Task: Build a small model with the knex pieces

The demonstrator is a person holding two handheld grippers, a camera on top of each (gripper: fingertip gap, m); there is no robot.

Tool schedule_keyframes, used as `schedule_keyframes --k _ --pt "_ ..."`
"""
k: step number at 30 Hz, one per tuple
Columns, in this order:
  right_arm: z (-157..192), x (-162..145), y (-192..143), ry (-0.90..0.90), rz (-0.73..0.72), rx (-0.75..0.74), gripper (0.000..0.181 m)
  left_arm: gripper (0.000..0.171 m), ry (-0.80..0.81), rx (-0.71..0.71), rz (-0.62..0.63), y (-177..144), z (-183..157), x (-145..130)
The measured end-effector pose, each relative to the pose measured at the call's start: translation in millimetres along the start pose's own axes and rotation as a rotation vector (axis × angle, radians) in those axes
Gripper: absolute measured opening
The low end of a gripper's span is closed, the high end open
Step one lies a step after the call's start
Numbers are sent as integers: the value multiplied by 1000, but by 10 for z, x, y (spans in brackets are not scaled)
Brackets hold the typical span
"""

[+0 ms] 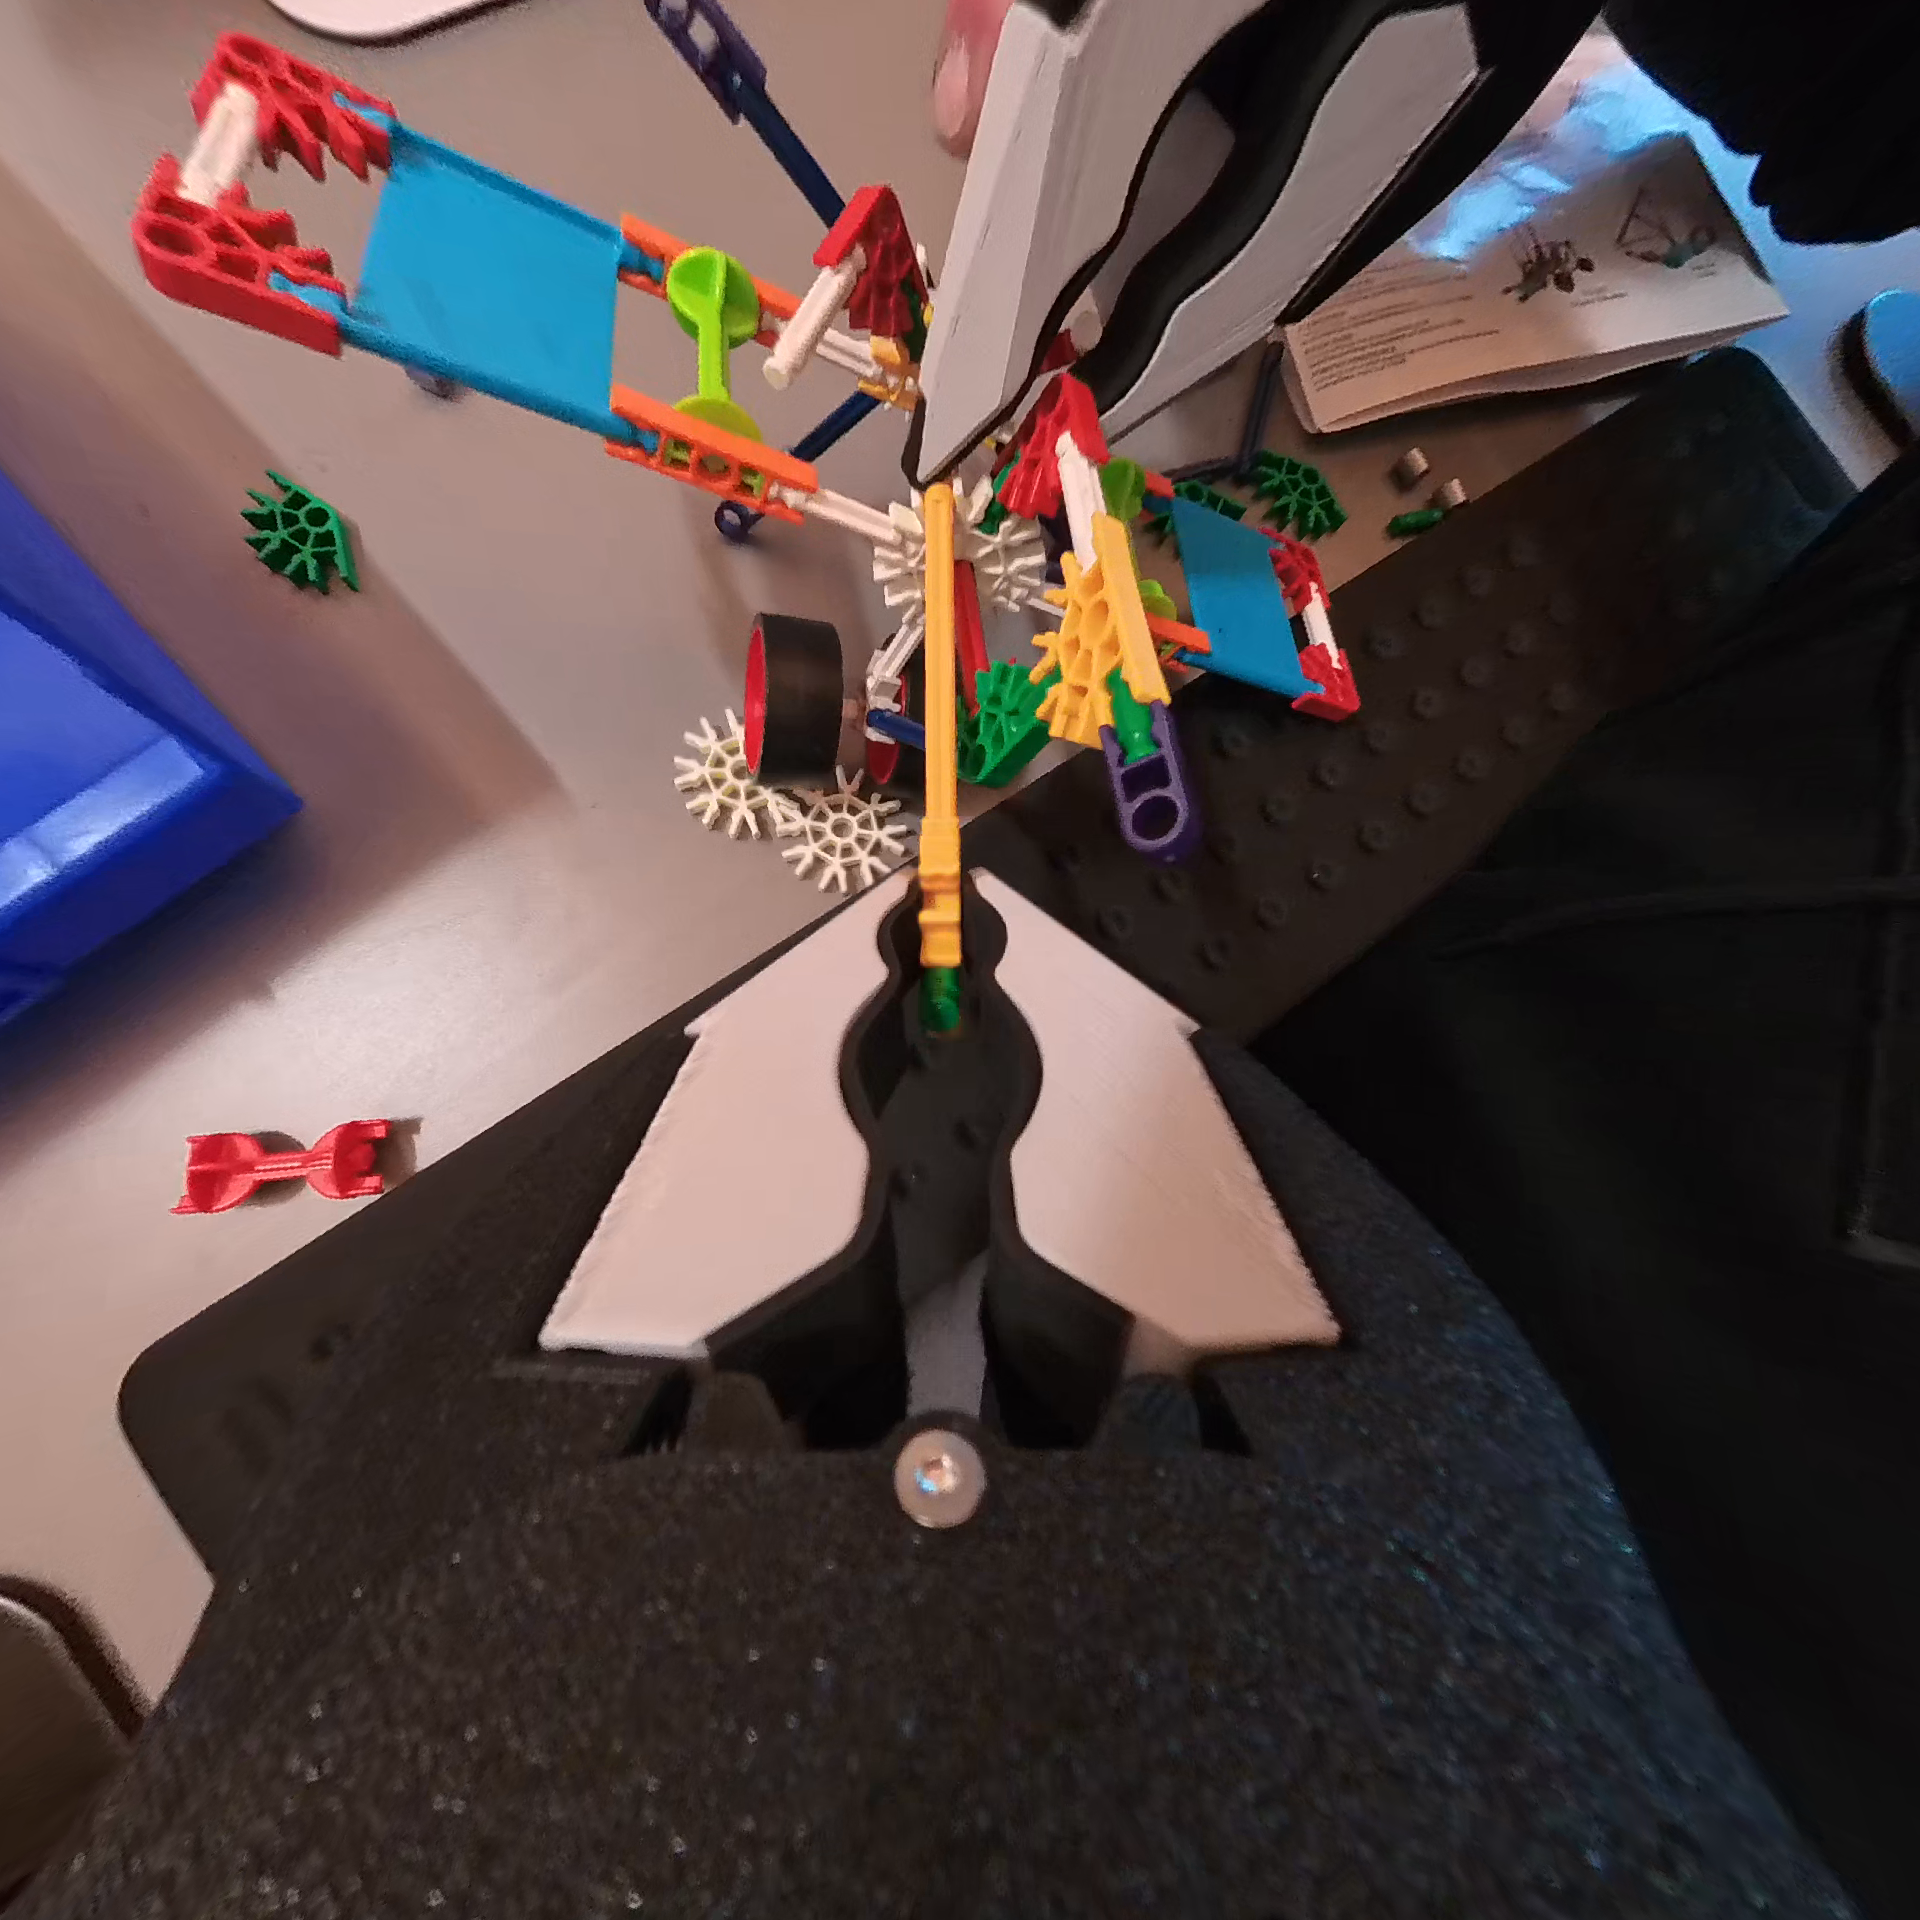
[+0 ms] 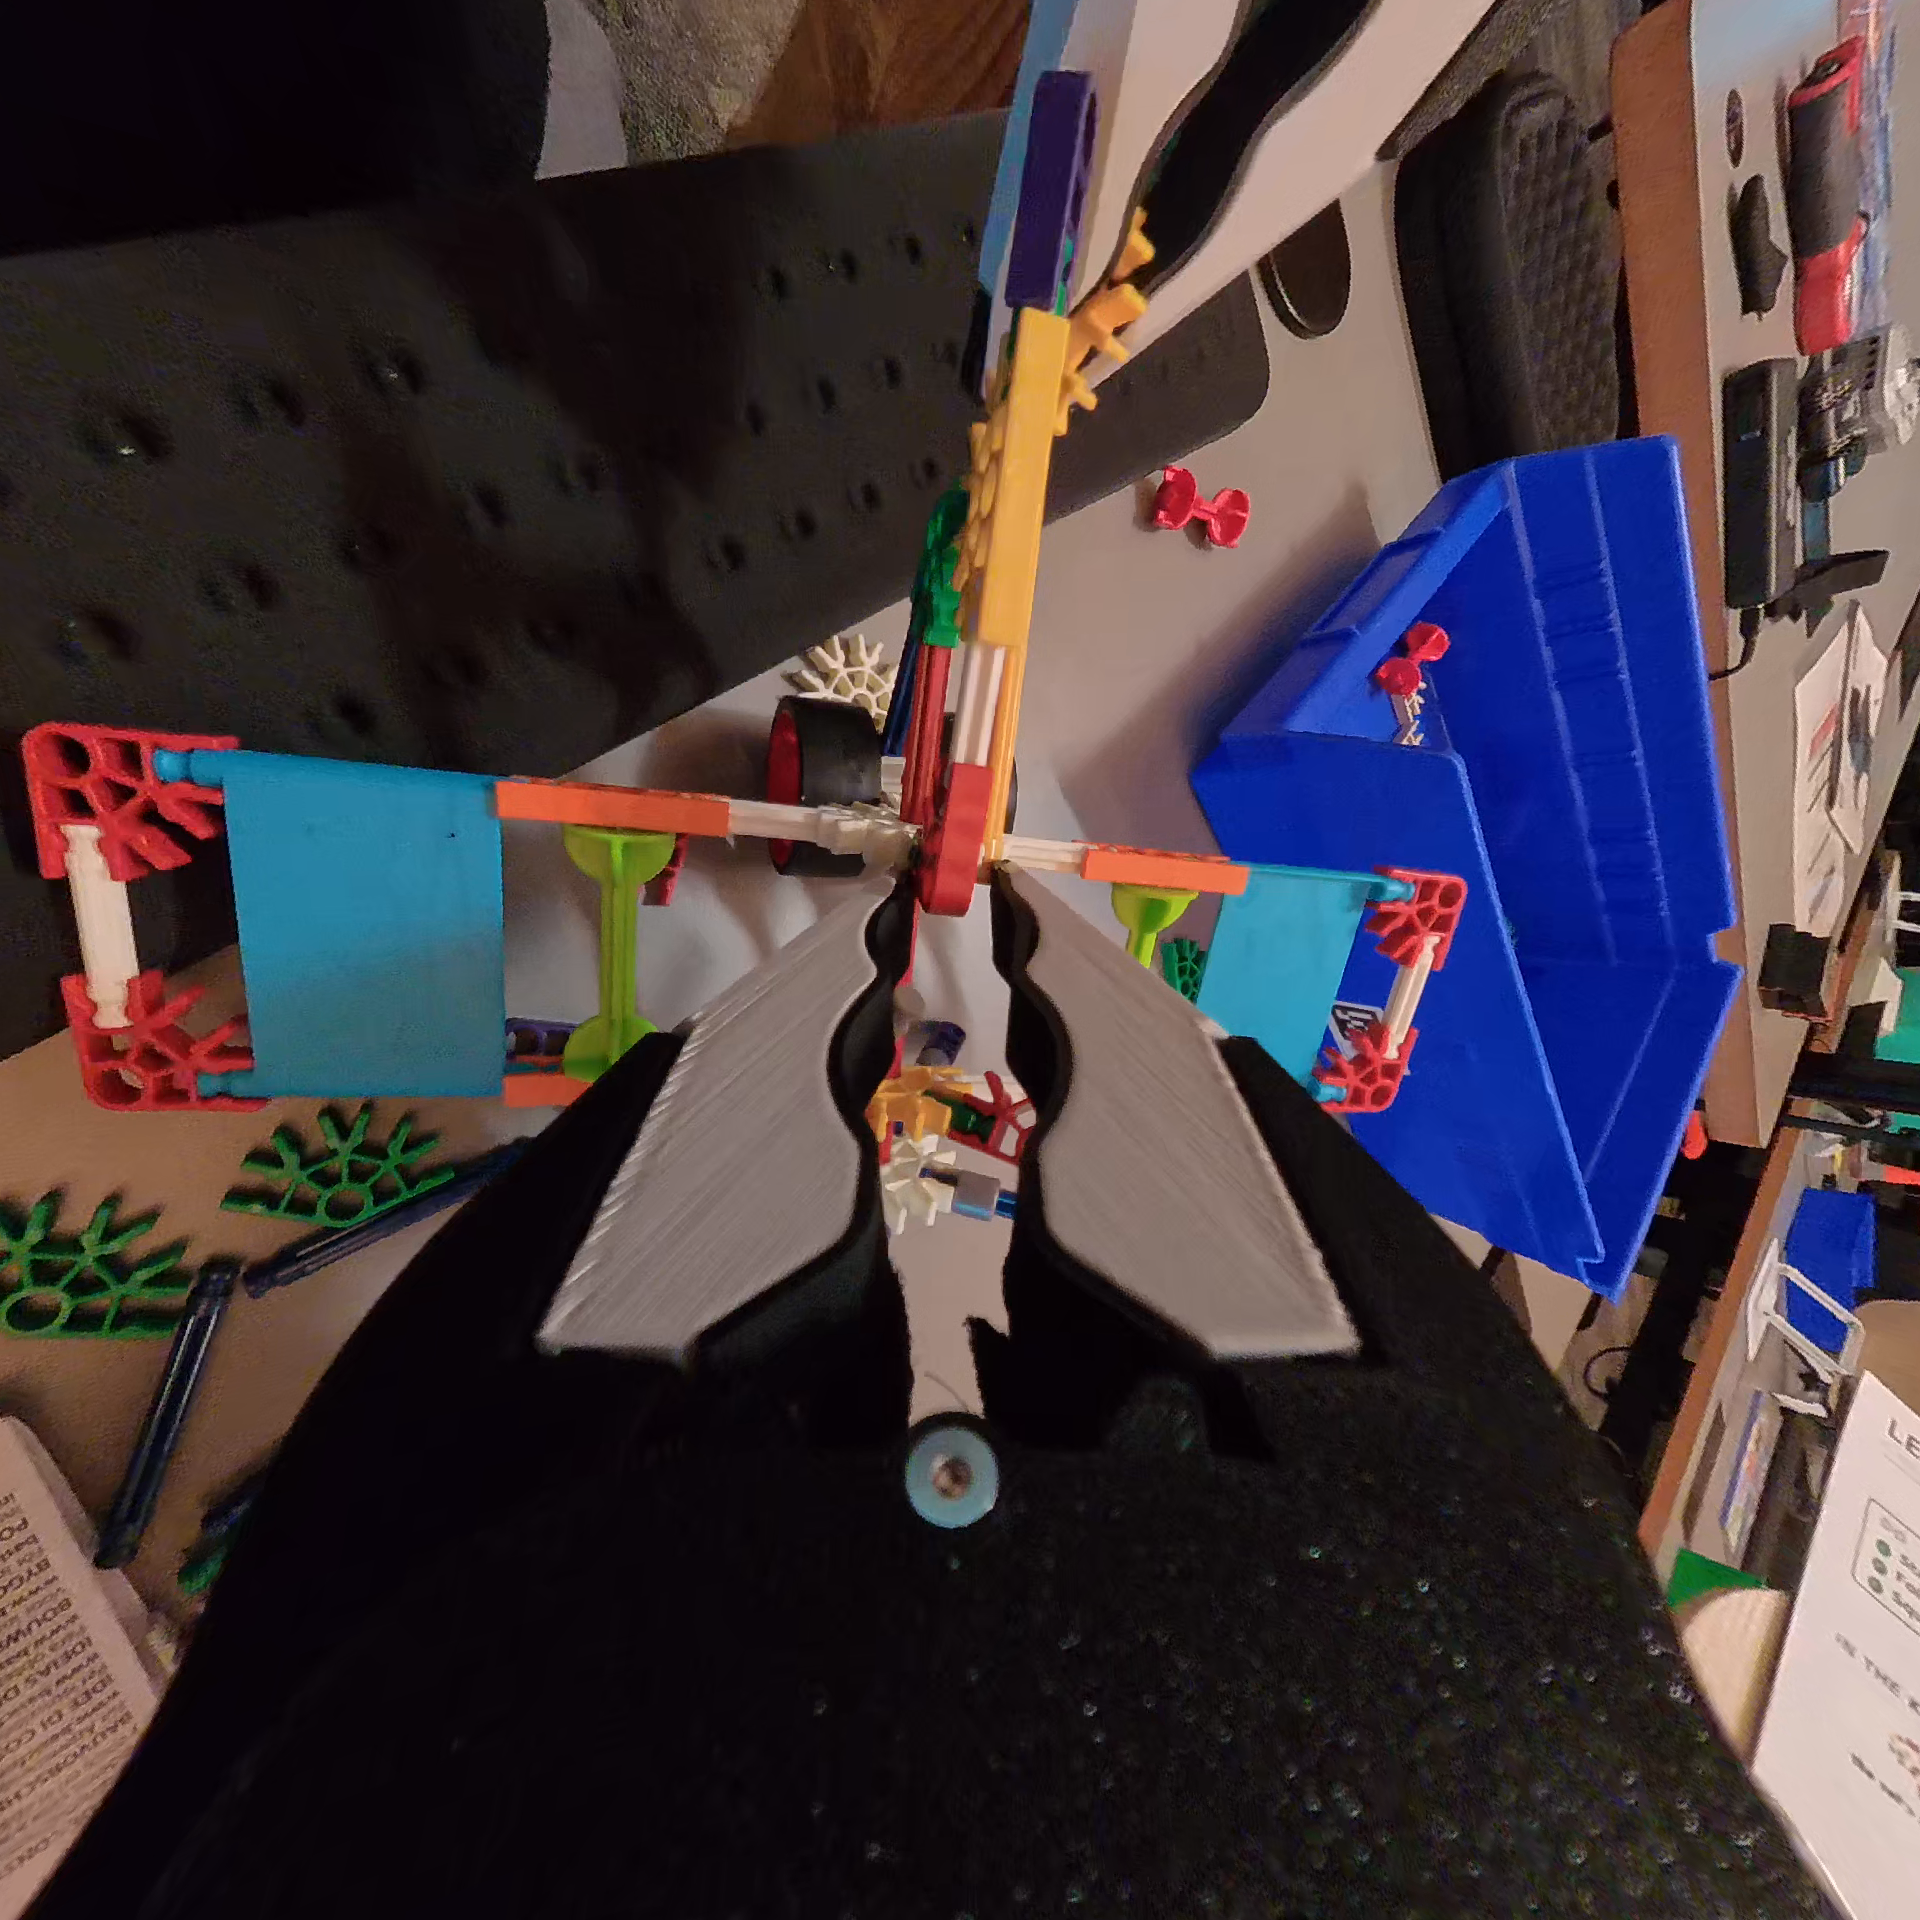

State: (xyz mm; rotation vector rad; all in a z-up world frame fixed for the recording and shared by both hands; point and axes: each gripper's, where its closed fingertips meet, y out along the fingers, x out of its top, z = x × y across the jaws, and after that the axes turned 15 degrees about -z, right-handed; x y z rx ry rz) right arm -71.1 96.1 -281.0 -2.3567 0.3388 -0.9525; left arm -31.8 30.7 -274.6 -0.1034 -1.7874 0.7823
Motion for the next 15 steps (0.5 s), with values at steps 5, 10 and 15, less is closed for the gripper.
schedule_keyframes --k 5,10,15 --pt "-3 13 26 2 3 8 14 5 3 6 0 -39 8 12" --pt "-9 20 45 3 17 33 13 5 10 16 9 -52 37 -7" --pt "-8 11 48 37 21 57 14 5 -2 1 27 1 51 -84"
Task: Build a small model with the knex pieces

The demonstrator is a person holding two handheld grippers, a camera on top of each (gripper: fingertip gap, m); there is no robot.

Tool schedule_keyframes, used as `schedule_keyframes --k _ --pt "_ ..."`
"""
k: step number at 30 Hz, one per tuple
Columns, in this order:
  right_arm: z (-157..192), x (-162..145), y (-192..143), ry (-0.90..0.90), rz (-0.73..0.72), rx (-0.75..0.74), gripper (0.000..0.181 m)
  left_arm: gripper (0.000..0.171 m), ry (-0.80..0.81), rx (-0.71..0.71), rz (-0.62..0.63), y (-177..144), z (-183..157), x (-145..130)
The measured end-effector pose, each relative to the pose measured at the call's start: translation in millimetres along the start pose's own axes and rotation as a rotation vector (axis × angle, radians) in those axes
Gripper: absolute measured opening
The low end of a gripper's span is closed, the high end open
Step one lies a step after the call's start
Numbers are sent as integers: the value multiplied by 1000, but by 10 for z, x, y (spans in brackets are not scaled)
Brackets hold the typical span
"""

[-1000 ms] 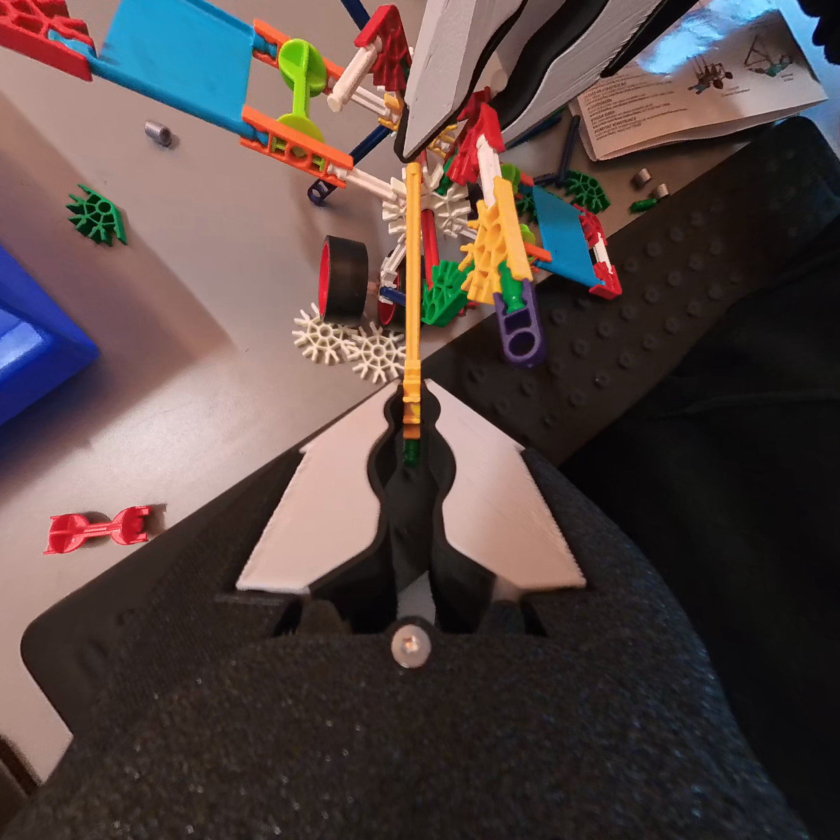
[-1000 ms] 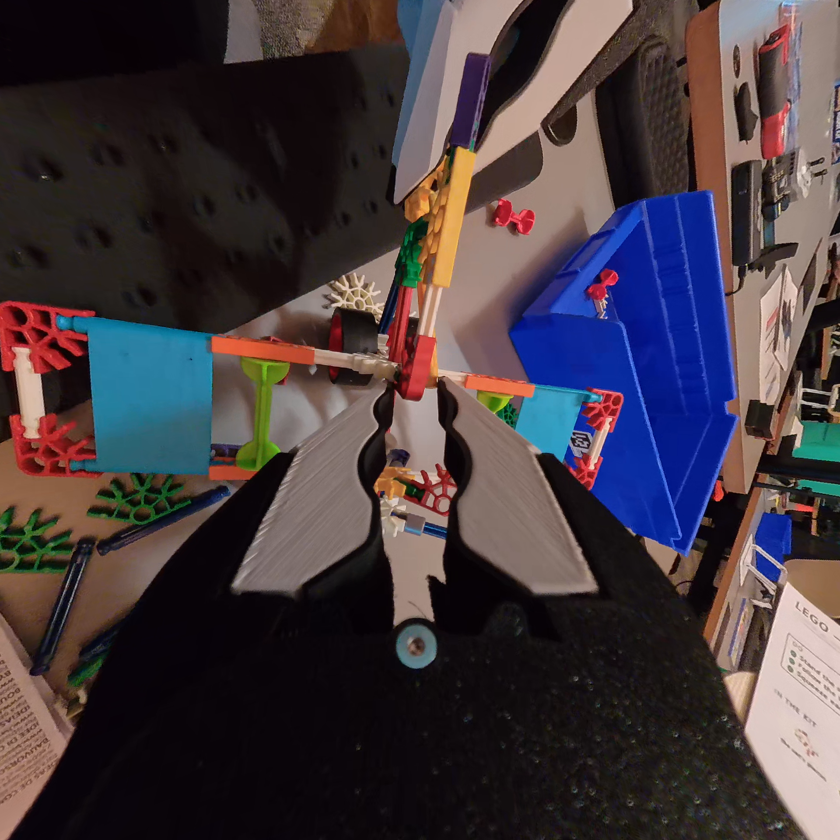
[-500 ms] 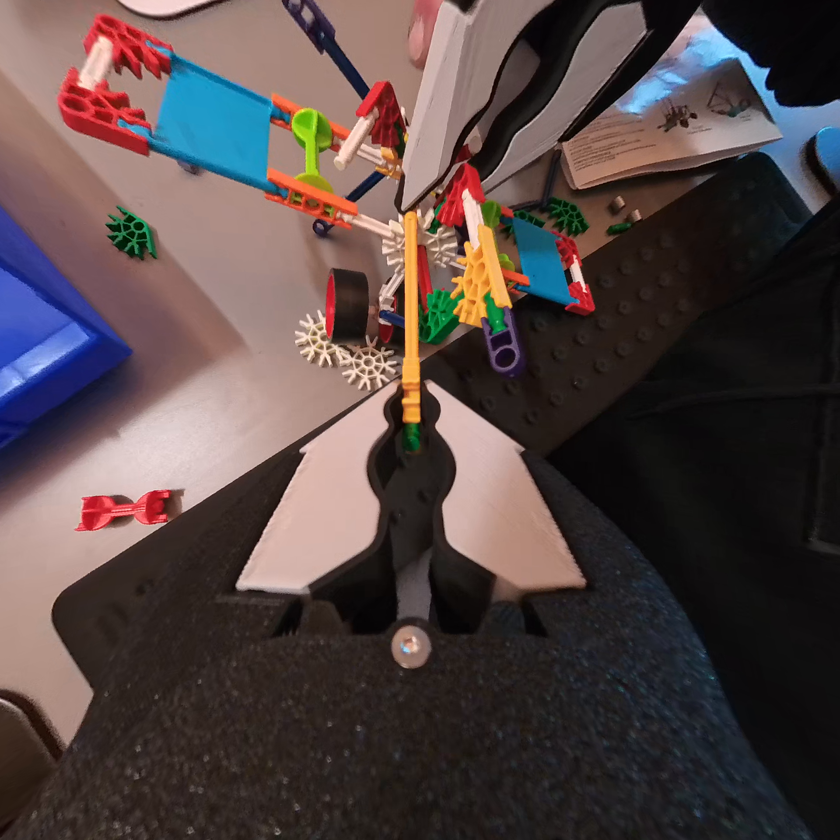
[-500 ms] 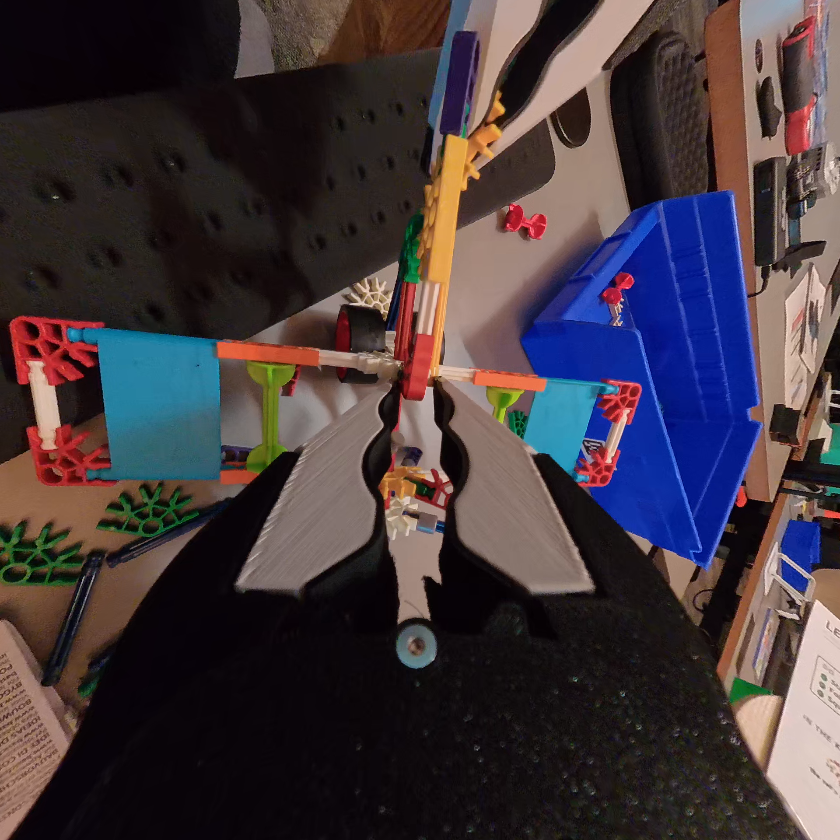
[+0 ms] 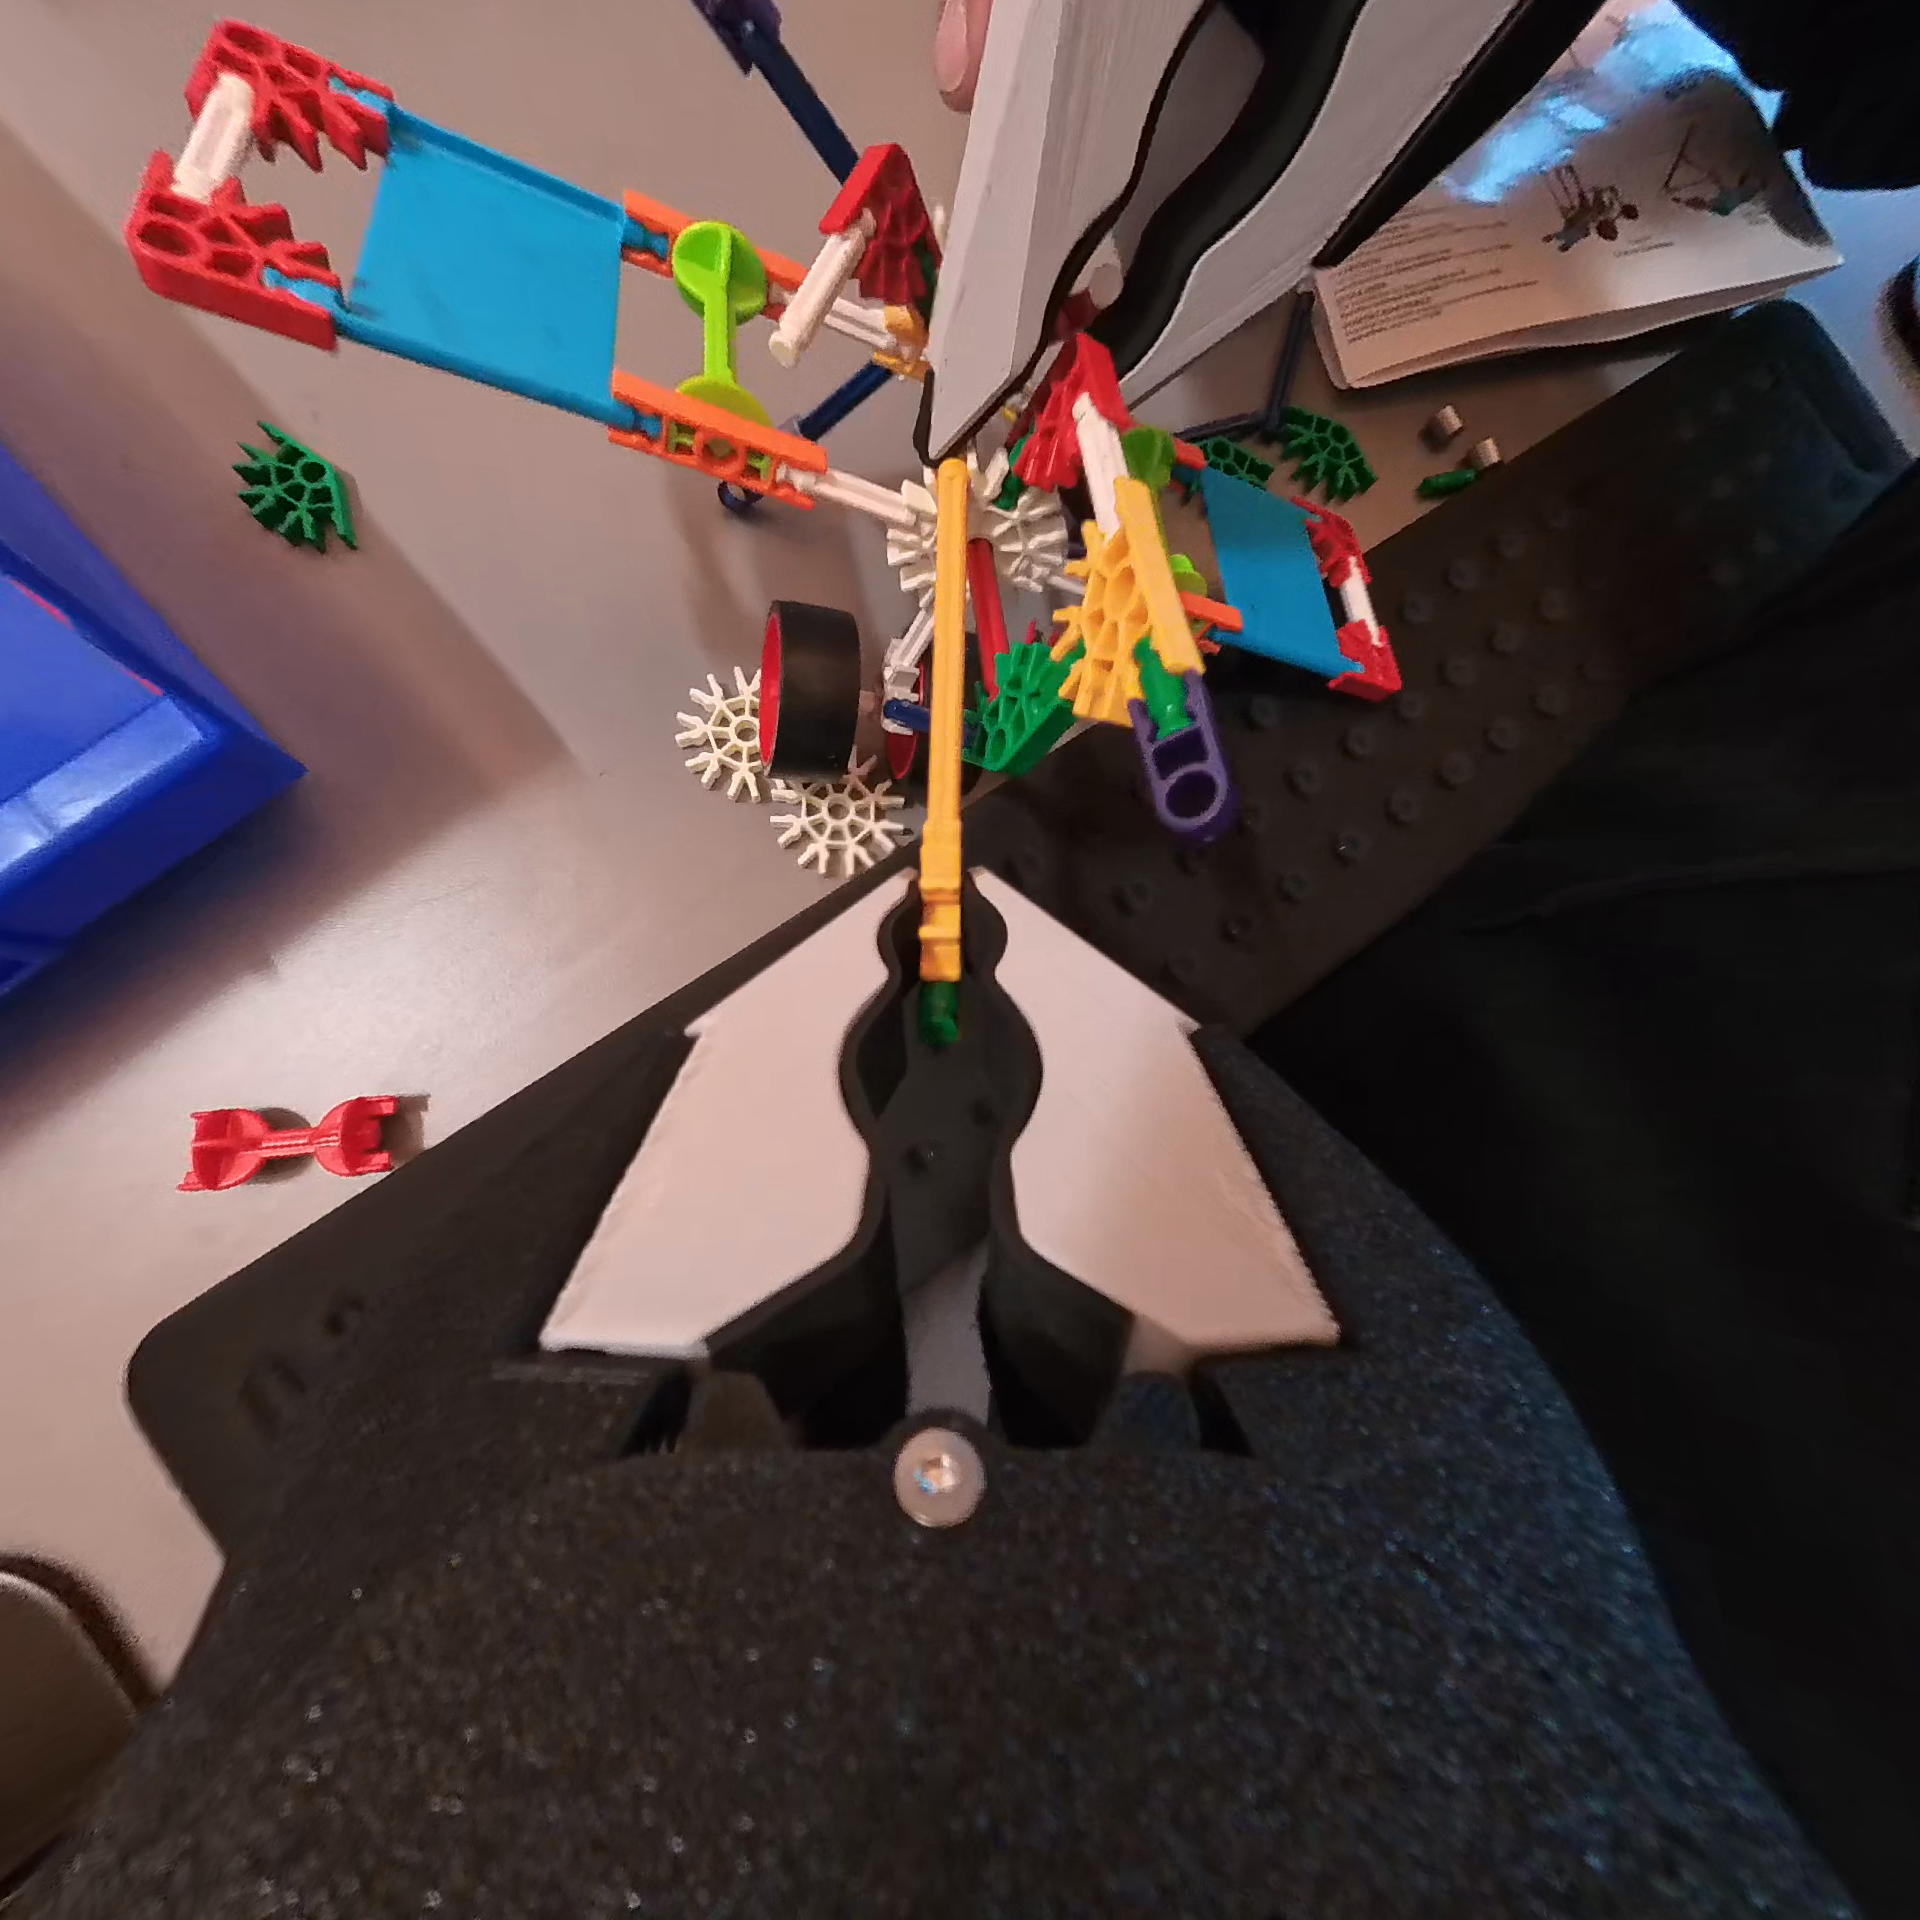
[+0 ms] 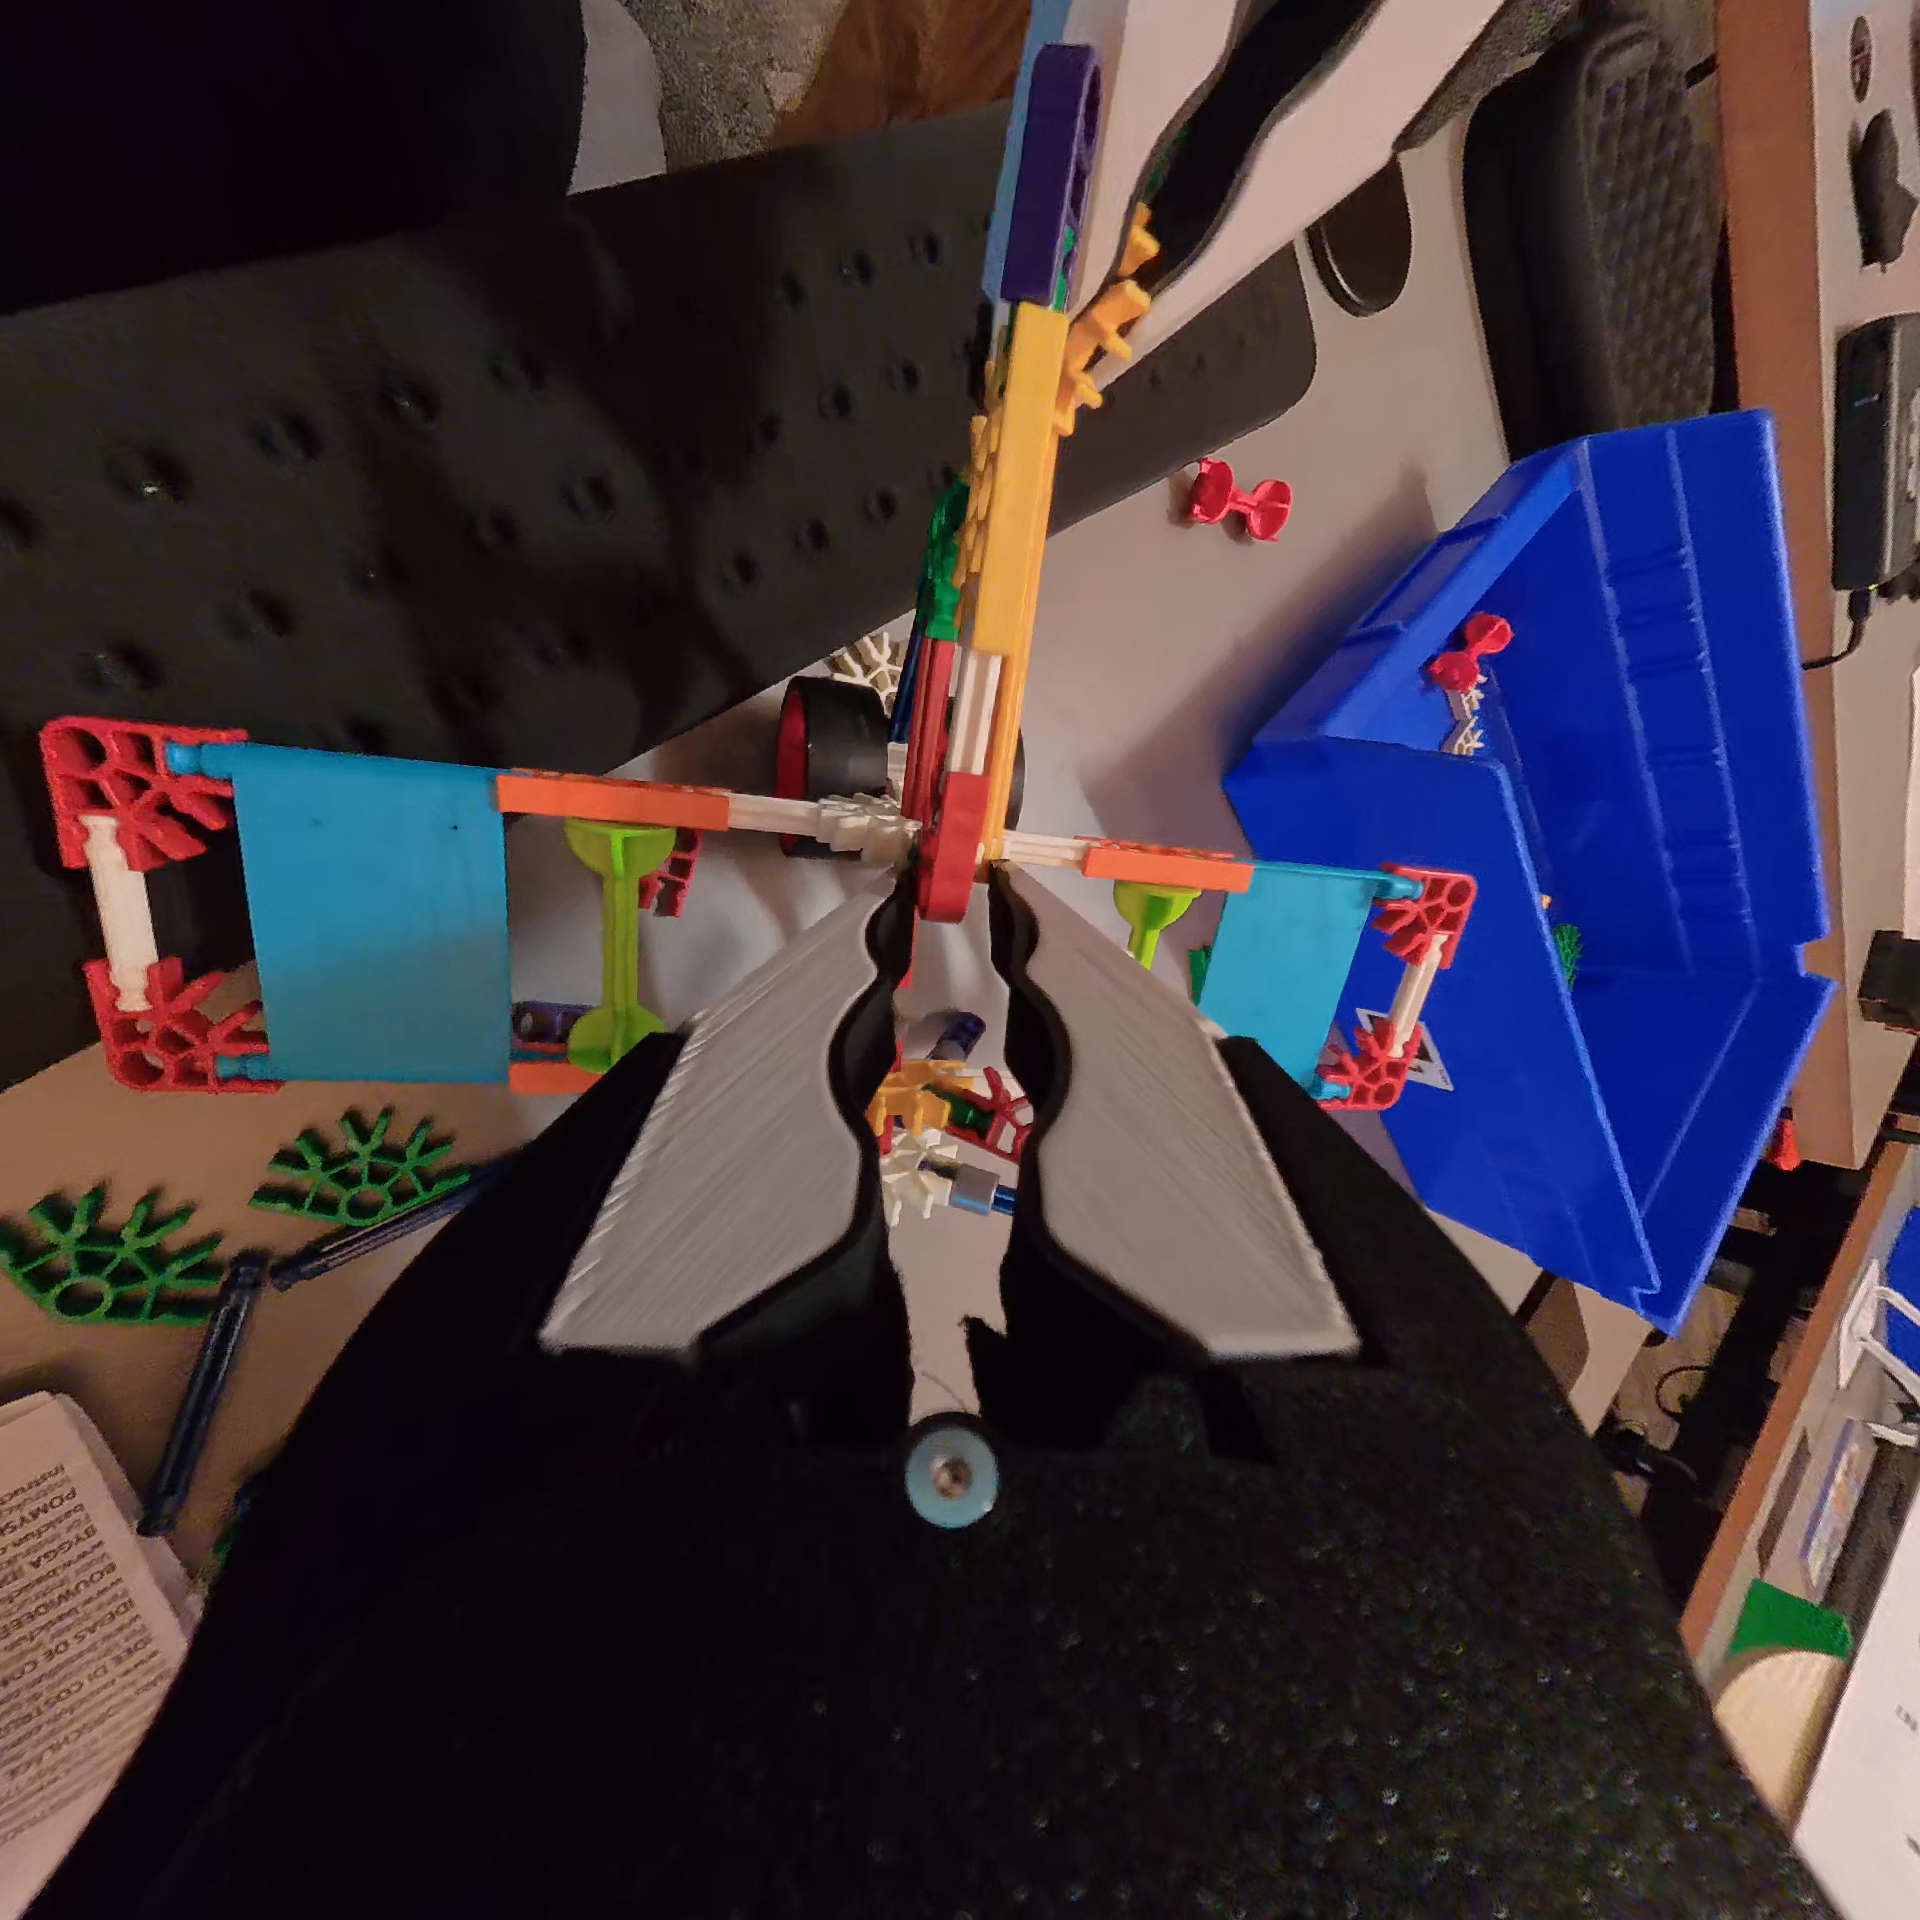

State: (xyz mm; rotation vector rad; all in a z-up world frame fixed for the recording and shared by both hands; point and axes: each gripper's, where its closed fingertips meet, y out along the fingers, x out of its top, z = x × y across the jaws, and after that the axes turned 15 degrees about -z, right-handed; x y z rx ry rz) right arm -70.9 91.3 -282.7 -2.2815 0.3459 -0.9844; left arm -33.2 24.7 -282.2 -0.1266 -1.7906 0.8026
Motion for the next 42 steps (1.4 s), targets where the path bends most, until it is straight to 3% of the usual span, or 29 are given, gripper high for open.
schedule_keyframes --k 8,14,42 --pt "-8 13 3 0 3 -12 16 5 -6 -32 1 115 13 -141" --pt "-58 9 -29 34 -27 -75 19 5 -1 -39 -50 50 42 4" --pt "-119 59 39 -68 -38 -100 14 5 13 -77 82 -47 79 -116"
